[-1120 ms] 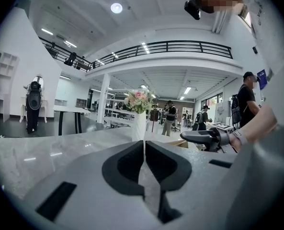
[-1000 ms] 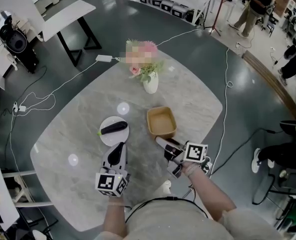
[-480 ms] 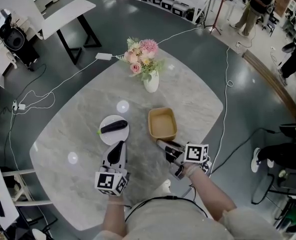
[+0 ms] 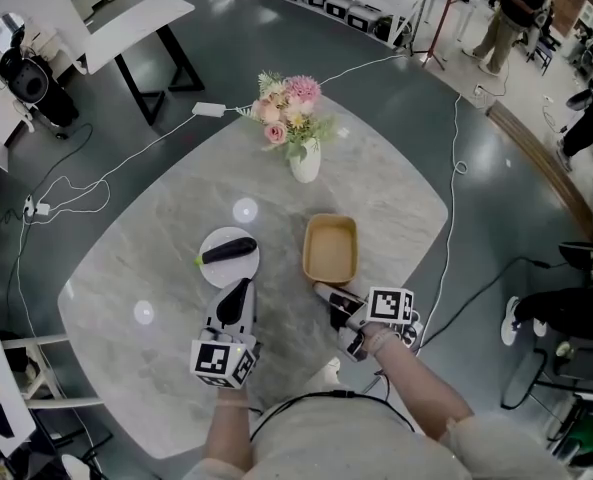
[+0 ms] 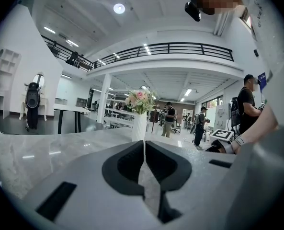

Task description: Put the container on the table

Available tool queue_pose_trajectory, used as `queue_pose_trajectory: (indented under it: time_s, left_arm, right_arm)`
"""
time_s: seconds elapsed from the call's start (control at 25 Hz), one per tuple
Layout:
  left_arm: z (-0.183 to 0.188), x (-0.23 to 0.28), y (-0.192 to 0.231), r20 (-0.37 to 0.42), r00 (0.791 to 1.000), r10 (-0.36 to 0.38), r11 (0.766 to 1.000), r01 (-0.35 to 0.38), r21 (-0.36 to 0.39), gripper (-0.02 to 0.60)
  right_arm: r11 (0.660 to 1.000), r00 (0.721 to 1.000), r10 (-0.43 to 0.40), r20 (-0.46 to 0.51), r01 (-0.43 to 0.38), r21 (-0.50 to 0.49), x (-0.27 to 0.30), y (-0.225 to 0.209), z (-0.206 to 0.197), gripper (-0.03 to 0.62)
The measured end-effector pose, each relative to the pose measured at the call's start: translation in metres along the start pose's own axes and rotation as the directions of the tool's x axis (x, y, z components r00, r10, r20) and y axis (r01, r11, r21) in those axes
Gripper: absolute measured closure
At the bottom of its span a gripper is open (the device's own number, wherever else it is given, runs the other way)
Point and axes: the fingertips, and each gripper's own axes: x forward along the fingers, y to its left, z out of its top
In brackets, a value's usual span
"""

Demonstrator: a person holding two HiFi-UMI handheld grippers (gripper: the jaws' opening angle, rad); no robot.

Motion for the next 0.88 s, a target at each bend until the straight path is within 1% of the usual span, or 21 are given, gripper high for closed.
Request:
queue_pose_trajectory:
  time_s: [0.12,0.28,0.36,0.6,0.76,0.88]
  left_arm:
    - [-0.001,0.000,0.001,-0.002,1.000,0.000,1.000,0.000,0.000,0.566]
    - [-0.002,-0.001,0.000,-0.004,1.000,0.000,1.000,0.000,0.002,0.566]
    - [-0.001,0.000,0.000,-0.005,1.000,0.000,1.000,0.000,0.001,0.566]
    - [-0.002,0.001,-0.001,-0.007,1.000,-0.004,1.000,0.004,0.002,0.566]
    - [-0.002,0.000,-0.005,-0.007,1.000,-0.005,1.000,0.006,0.002,0.566]
    - [-0.003,0.000,-0.007,-0.009,1.000,-0.009,1.000,0.009,0.005,0.566]
  right_arm:
    - [0.999,0.999,0.007,0.037,-0.008,0.047,0.001,-0.006,0.004,0.431]
    - [0.990,0.997,0.016,0.081,-0.027,0.140,-0.002,-0.014,0.008,0.433]
    - [0.987,0.996,0.015,0.088,-0.029,0.156,-0.003,-0.016,0.009,0.433]
    - [0.990,0.996,0.026,0.087,-0.038,0.135,-0.003,-0.013,0.009,0.440]
    - [0.996,0.997,0.042,0.066,-0.047,0.078,-0.007,-0.005,0.006,0.443]
    - [0.999,0.998,0.019,0.052,-0.021,0.031,-0.013,-0.005,0.006,0.456]
